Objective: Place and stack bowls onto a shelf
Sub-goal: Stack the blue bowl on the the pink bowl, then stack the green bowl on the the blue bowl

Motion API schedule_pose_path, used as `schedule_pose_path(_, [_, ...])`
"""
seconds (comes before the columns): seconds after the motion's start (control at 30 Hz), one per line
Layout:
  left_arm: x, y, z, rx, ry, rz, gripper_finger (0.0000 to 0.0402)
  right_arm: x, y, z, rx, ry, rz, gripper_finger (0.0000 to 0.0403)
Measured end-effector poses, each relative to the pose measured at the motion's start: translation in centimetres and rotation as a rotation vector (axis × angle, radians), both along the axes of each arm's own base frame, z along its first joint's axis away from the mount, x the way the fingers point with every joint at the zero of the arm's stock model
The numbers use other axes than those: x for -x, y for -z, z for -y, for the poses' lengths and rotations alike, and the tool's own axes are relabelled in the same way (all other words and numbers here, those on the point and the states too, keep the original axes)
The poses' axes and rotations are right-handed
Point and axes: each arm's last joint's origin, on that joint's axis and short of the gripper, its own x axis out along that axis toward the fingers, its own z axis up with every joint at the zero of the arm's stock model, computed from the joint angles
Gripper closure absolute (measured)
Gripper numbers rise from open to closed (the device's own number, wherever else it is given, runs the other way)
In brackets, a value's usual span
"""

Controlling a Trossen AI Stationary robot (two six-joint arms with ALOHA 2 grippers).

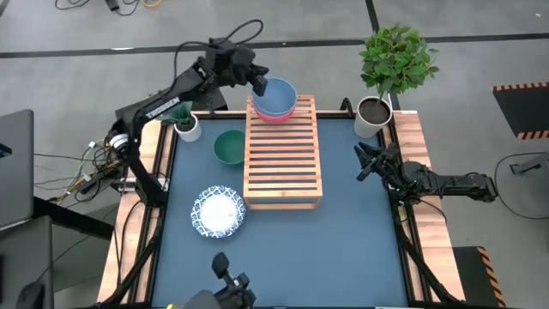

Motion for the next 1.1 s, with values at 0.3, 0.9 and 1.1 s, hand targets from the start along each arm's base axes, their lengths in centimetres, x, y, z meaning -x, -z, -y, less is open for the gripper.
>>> schedule_pose_path(0.3, [-0.2, 0.9, 2.4, 0.099, 0.067, -0.072, 0.0401, 0.0, 0.0, 0.0, -0.006, -0.001, 0.006, 0.0259])
schedule_pose_path(0.9, [4.0, 1.1, 6.1, -0.056, -0.065, -0.09, 0.0401, 0.0, 0.0, 0.0, -0.017, -0.005, 0.017, 0.0259])
schedule_pose_path(1.1, [5.8, 2.6, 6.7, -0.056, -0.204, -0.398, 0.0375, 0.0, 0.0, 0.0, -0.016, -0.005, 0.017, 0.0259])
